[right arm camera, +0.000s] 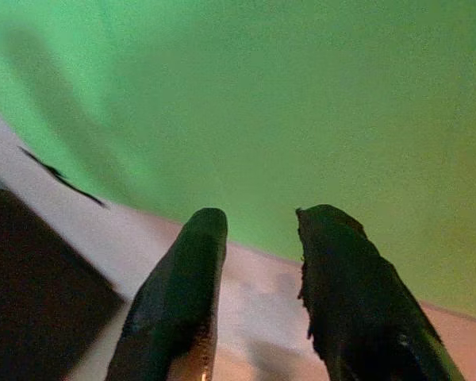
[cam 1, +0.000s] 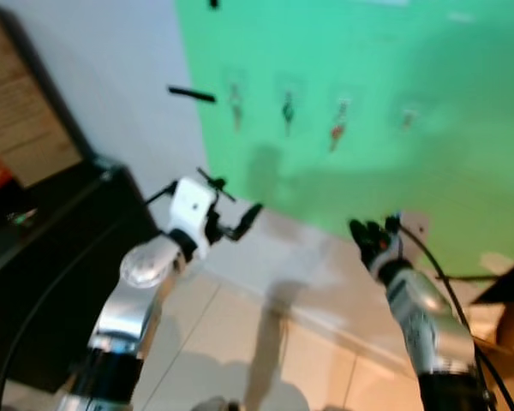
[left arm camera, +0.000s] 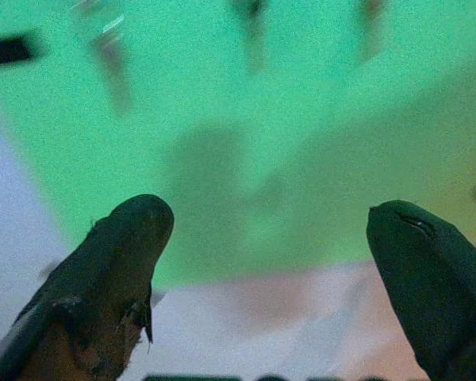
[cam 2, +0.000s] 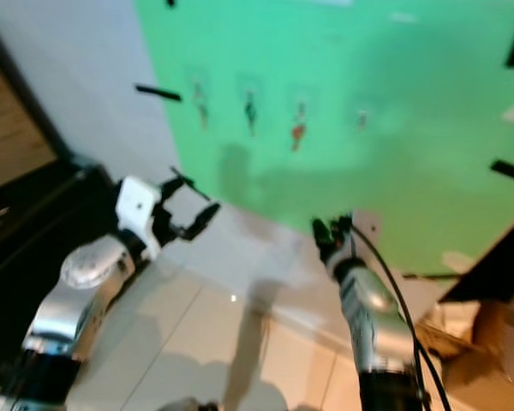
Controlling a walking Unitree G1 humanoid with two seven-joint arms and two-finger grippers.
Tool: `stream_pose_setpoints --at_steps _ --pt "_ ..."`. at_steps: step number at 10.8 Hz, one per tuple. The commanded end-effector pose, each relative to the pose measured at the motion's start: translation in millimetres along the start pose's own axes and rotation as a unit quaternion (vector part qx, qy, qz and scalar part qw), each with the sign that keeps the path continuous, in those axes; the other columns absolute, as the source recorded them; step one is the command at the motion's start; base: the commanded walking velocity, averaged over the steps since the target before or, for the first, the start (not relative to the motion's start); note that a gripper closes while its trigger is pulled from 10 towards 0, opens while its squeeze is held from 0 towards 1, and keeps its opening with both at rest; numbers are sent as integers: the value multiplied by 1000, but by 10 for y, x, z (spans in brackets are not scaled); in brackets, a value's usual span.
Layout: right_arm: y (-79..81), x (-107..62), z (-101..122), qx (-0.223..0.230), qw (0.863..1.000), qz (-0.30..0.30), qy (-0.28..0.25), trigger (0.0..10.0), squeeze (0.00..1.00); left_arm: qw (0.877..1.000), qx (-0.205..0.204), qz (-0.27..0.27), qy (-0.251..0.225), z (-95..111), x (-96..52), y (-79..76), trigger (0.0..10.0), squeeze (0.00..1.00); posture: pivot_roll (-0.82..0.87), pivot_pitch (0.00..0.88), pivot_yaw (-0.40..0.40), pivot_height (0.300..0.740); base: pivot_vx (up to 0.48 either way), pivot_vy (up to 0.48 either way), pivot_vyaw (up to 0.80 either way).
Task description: Hang keys on a hook
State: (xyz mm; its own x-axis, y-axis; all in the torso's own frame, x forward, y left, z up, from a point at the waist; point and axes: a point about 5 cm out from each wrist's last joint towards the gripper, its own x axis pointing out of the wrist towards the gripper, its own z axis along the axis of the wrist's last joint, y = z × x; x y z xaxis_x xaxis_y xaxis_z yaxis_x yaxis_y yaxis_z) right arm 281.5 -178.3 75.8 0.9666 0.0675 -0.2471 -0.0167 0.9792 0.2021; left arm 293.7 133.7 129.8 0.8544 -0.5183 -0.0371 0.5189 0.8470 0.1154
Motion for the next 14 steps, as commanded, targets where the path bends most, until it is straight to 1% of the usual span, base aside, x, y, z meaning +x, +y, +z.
stream_pose_setpoints --at_steps 1,2,3,6,9,13,14 --pt "13 -39 34 -36 999 -15 -13 10000 1000 999 11 35 22 -99 -81 96 10000 0 -144 0 88 740 0 0 800" --pt "16 -73 24 -43 999 -16 -9 10000 1000 997 28 58 46 -163 -116 147 10000 0 -149 0 89 740 0 0 800" --pt "37 -88 33 -41 999 -10 -11 10000 1000 996 34 70 51 -177 -118 171 10000 0 -155 0 90 740 0 0 800" --pt "104 -148 46 -50 999 -3 -22 10000 1000 994 39 95 46 -168 -86 187 10000 0 -158 0 102 740 0 0 800" --pt "118 -171 57 -57 998 -4 -24 10000 1000 993 42 97 50 -169 -52 183 10000 0 -177 0 110 740 0 0 800" --pt "91 -188 82 -58 998 -8 -27 10000 1000 993 37 99 51 -191 -17 162 10000 0 -190 0 107 740 0 0 789" --pt "78 -188 106 -61 998 -8 -29 10000 1000 993 33 99 49 -189 12 151 10000 0 -192 0 103 740 0 0 781"
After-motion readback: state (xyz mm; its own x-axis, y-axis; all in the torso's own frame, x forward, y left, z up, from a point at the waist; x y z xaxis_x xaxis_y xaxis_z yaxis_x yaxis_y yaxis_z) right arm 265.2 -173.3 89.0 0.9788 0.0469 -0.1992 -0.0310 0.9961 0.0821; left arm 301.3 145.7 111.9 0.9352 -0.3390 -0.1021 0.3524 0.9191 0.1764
